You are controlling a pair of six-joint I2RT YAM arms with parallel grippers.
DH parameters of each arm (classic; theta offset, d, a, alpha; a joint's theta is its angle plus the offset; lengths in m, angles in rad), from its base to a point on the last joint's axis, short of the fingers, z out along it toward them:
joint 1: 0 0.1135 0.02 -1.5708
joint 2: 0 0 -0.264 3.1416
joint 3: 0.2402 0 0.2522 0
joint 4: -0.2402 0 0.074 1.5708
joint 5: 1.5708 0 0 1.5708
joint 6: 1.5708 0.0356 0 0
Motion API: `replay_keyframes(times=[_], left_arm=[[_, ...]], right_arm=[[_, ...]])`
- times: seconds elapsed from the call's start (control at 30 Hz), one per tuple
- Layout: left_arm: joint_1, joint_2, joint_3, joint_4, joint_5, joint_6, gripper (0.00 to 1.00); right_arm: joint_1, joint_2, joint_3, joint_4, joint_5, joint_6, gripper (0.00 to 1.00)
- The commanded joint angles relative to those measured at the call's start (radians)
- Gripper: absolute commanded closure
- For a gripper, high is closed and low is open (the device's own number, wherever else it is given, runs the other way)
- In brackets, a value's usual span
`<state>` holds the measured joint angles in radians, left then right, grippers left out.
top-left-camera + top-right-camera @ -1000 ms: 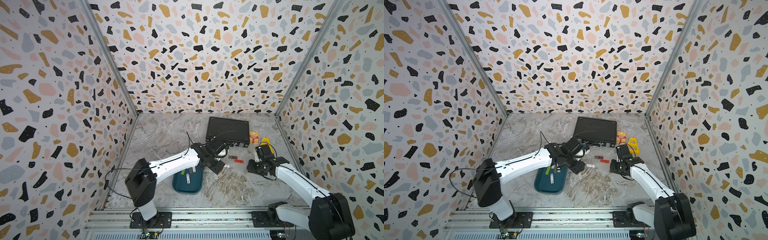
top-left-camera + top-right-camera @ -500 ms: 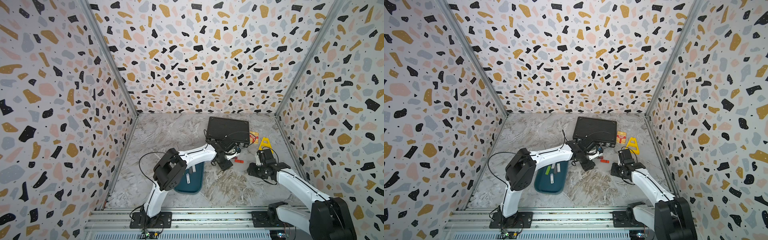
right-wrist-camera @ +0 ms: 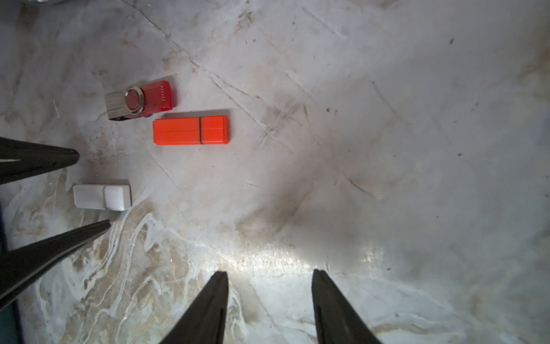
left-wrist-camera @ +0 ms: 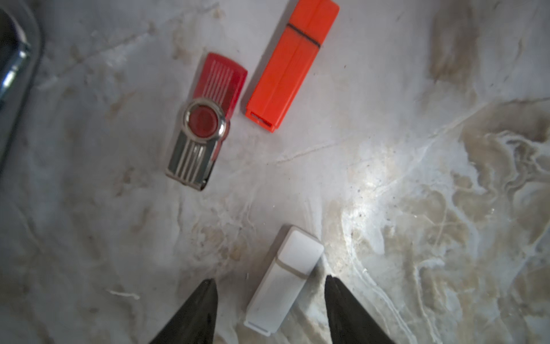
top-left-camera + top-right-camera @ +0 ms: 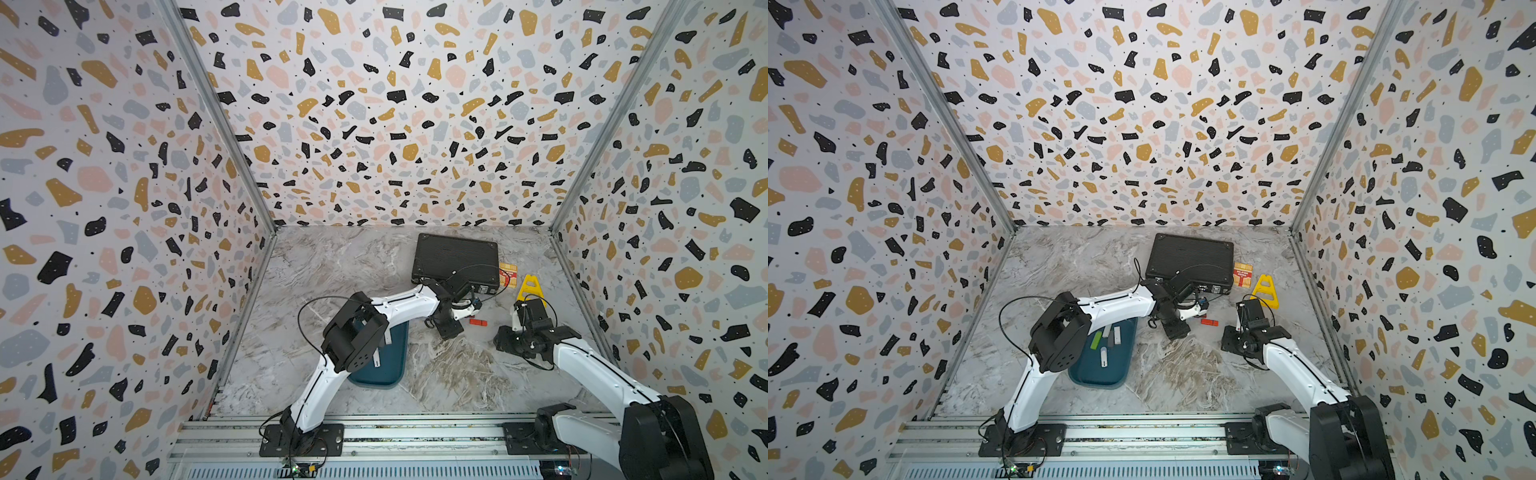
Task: Put the usb flash drive into the storage box
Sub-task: Pick up the USB flash from the center of the board.
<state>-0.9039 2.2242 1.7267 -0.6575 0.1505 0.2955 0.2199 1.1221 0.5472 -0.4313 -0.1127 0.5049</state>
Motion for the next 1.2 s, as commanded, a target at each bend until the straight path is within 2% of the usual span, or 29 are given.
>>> replay_keyframes(times=[0.0, 0.37, 0.57, 0.7, 0.93, 1.03, 1.17], left_arm=[[0.005, -0.009, -0.029, -0.010, 0.050, 0.024, 0.40], [-0.007, 0.005, -0.090, 0.018, 0.044, -0.020, 0.54], [-0.021, 0.011, -0.088, 0.008, 0.004, -0.083, 0.75], [-0.021, -0.031, -0.109, 0.032, -0.011, -0.147, 0.82], [-0.023, -0.226, -0.144, 0.047, -0.064, -0.280, 0.88], [-0.022, -0.399, -0.244, 0.064, -0.134, -0.367, 0.89], [-0.002, -0.680, -0.461, 0.051, -0.292, -0.540, 0.90]], right_arm=[[-0.004, 0.010, 0.004, 0.006, -0.006, 0.004, 0.49], [-0.004, 0.027, 0.010, 0.006, -0.011, 0.000, 0.49], [-0.004, 0.035, 0.013, 0.009, -0.014, 0.000, 0.49], [-0.004, 0.039, 0.013, 0.008, -0.015, -0.002, 0.49], [-0.003, 0.039, 0.013, 0.006, -0.012, -0.002, 0.49], [-0.004, 0.038, 0.014, 0.006, -0.011, -0.004, 0.49], [-0.004, 0.044, 0.016, 0.006, -0.013, -0.006, 0.49]])
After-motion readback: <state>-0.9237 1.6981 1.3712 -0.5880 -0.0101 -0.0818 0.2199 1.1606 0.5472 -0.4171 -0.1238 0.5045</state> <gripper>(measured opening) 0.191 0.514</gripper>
